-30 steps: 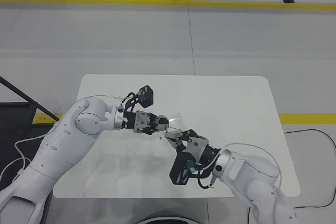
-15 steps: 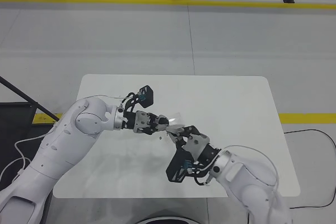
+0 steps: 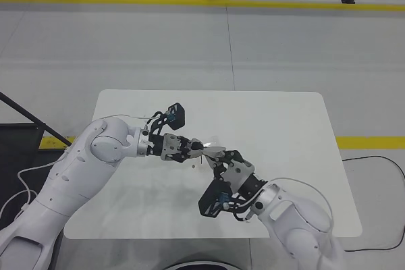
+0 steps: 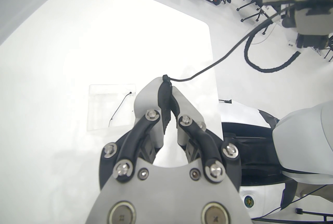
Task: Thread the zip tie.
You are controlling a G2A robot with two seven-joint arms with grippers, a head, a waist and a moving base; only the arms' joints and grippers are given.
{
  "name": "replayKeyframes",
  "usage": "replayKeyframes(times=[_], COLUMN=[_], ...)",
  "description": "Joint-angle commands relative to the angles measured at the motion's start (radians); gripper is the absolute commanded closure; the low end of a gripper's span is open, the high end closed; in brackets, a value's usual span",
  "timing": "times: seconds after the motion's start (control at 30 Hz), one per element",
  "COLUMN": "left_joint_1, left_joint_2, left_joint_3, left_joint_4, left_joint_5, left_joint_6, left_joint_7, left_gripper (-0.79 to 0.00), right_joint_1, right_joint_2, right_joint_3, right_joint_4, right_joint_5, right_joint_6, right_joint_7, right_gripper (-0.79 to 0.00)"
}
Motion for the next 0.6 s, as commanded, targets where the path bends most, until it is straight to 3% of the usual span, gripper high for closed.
replayKeyframes(times=[0.0,0.57], left_joint_1=[0.0,0.0], left_joint_2=[0.0,0.0], left_joint_3=[0.0,0.0], left_joint_4=[0.0,0.0], left_joint_5=[0.0,0.0], left_joint_6=[0.0,0.0], left_joint_7=[0.0,0.0], left_gripper=[0.0,0.0], right_joint_1=[-0.001,0.003], right_joint_2=[-0.001,-0.014], right_joint_3=[-0.002,-0.032], right_joint_4=[0.0,0.016], right_joint_5=[-0.004,-0.055], right_joint_6=[0.005,0.074], right_joint_7=[-0.004,-0.004], right_gripper=[0.0,0.0])
